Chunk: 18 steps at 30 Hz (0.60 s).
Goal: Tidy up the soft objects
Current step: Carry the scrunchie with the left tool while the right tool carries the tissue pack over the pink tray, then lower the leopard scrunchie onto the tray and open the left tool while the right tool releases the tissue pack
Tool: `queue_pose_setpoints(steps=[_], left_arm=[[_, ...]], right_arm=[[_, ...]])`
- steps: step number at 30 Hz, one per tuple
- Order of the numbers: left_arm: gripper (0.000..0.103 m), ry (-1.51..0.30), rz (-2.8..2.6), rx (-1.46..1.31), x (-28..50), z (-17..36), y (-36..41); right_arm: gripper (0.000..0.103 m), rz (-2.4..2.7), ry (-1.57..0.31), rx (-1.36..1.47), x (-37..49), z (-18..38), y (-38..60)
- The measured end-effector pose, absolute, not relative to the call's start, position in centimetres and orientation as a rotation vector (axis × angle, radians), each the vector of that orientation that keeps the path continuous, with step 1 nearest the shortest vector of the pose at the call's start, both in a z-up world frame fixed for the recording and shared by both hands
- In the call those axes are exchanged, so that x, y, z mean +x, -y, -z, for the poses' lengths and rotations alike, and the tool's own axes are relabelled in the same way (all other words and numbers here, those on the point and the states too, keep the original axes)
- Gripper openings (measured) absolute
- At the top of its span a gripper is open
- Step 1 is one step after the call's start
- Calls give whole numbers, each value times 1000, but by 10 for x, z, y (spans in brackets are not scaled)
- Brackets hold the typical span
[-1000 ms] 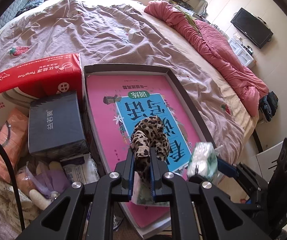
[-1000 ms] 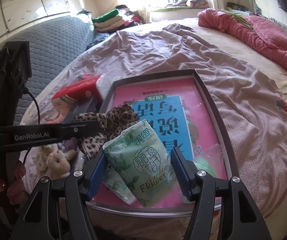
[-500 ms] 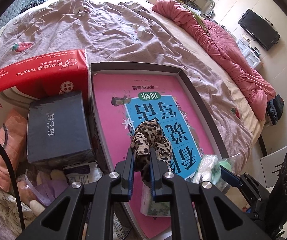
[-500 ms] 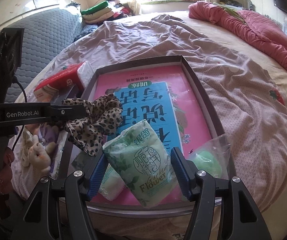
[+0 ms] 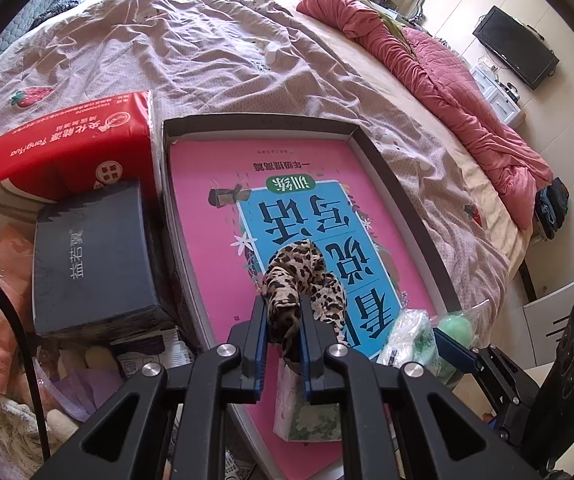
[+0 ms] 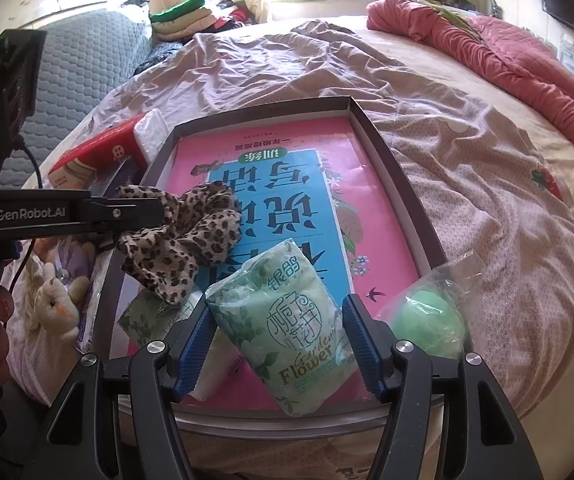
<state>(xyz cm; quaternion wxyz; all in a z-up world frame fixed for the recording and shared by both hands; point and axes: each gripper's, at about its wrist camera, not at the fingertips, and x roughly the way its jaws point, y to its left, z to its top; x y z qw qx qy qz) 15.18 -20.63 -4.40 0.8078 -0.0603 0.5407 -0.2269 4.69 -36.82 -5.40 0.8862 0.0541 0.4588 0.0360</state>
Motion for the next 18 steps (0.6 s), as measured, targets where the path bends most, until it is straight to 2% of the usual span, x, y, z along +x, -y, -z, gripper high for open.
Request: queue_pose_setpoints(steps=[11,18], left_arm=[[16,-1185,471,-118,156,54,208],[34,-1197,462,-108,154,59,209]], right_arm=[[67,-99,-955,116,46,51,367],[71,-96,-947,108,45,49,368]])
